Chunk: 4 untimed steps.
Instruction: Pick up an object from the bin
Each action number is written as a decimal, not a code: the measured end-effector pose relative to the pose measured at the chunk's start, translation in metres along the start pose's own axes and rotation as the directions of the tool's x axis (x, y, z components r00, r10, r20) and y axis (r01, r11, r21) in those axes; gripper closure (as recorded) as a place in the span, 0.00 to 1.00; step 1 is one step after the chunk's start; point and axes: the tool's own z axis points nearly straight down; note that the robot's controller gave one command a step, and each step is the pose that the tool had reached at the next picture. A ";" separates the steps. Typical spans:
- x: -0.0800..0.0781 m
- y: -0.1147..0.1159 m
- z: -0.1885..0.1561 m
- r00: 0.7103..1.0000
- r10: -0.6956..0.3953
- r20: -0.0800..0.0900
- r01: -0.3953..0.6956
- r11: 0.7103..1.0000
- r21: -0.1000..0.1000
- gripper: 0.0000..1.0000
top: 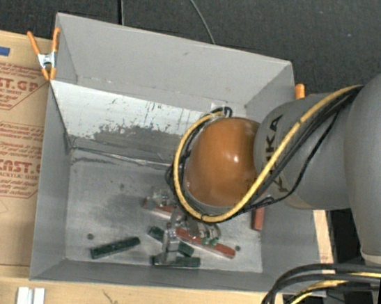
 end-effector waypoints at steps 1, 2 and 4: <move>-0.042 0.058 0.057 0.982 0.187 -0.005 -0.187 0.982 0.001 1.00; -0.042 0.058 0.057 0.982 0.188 -0.005 -0.188 0.982 0.001 0.00; -0.042 0.073 0.057 1.000 -0.005 -0.005 0.005 1.000 0.003 0.00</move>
Offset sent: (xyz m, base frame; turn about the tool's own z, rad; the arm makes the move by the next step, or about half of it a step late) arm 0.0000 0.0000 0.0000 0.0000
